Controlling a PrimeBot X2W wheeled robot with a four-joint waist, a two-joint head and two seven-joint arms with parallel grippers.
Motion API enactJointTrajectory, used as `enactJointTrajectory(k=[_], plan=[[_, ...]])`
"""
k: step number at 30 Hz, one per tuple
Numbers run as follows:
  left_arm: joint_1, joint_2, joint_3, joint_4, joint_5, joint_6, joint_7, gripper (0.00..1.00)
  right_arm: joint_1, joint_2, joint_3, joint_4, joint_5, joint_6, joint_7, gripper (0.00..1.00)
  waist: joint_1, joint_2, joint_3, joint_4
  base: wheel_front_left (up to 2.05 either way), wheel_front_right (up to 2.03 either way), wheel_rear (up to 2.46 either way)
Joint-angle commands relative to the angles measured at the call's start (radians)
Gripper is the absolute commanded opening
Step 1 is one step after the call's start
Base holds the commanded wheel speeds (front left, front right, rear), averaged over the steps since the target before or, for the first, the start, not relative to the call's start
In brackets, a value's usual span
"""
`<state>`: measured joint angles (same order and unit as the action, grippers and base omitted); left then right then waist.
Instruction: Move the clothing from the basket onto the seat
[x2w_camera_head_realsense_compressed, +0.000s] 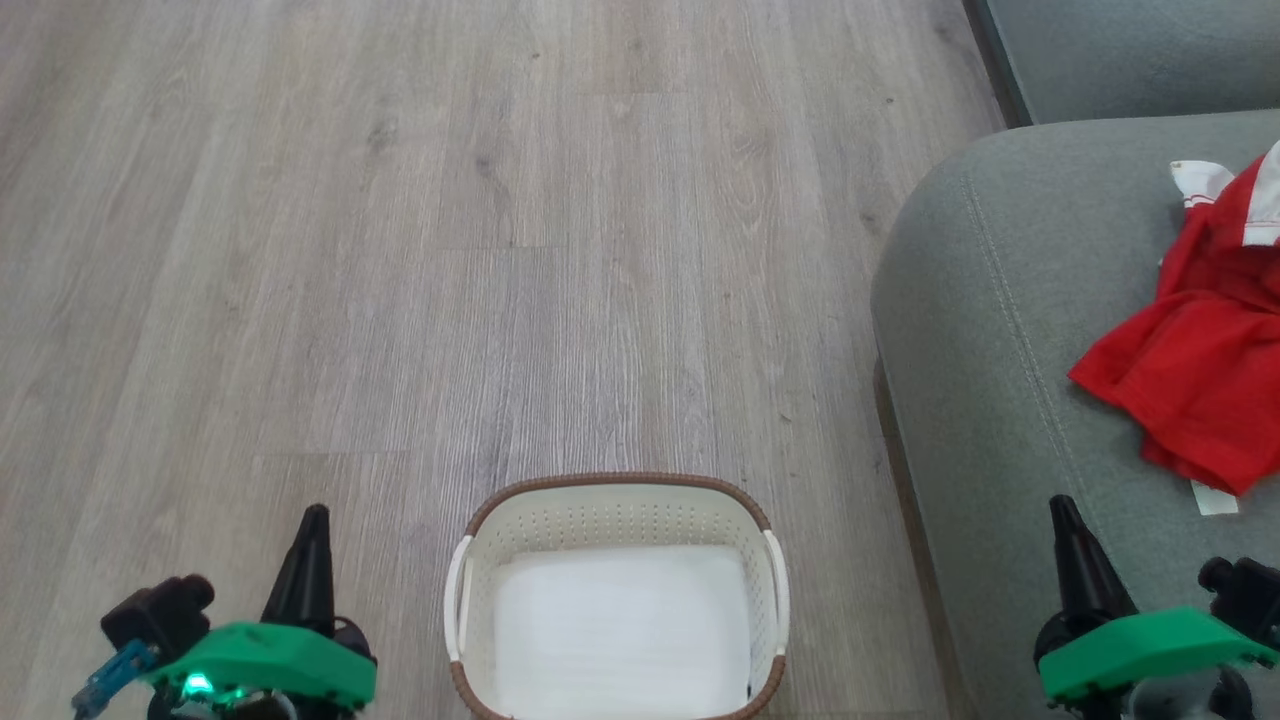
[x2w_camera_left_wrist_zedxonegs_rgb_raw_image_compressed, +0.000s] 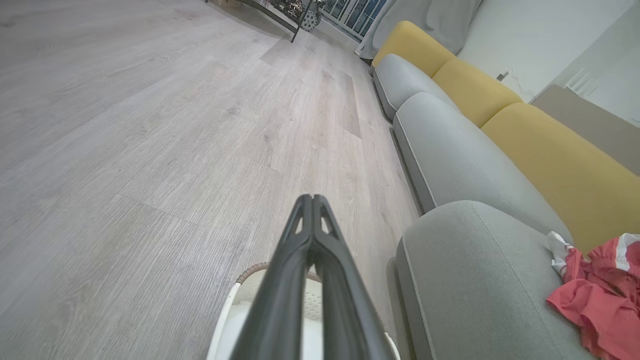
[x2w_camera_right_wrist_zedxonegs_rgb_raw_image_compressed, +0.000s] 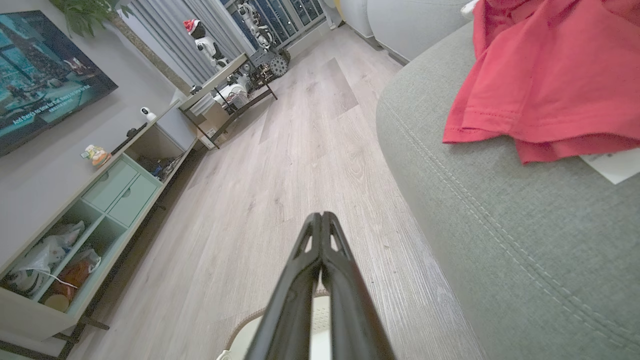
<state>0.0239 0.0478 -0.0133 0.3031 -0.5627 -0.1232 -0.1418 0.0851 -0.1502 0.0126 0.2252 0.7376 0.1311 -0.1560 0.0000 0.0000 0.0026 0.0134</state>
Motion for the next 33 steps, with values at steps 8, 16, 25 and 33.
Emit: enactJointTrajectory(k=[8, 16, 25, 33], plan=[[-0.062, 0.002, 0.035, -0.037, -0.11, -0.003, 0.027, 0.0, -0.058, 0.008, -0.012, -0.024, 0.095, 0.0, 0.028, 0.0, 0.0, 0.0, 0.0, -0.001, 0.0, 0.0, 0.0], [-0.07, 0.002, 0.045, -0.039, -0.216, -0.003, 0.053, 0.0, -0.073, 0.016, -0.022, -0.02, 0.185, 0.0, 0.053, 0.0, 0.0, 0.0, 0.0, -0.003, 0.0, 0.0, 0.0], [-0.078, 0.002, 0.056, -0.042, -0.322, -0.004, 0.079, 0.0, -0.088, 0.025, -0.033, -0.015, 0.275, 0.0, 0.079, 0.0, 0.0, 0.0, 0.0, -0.004, 0.0, 0.0, 0.0], [-0.085, 0.002, 0.065, -0.044, -0.416, -0.004, 0.102, 0.0, -0.102, 0.033, -0.043, -0.01, 0.354, 0.0, 0.102, 0.0, 0.0, 0.0, 0.0, -0.005, 0.0, 0.0, 0.0]])
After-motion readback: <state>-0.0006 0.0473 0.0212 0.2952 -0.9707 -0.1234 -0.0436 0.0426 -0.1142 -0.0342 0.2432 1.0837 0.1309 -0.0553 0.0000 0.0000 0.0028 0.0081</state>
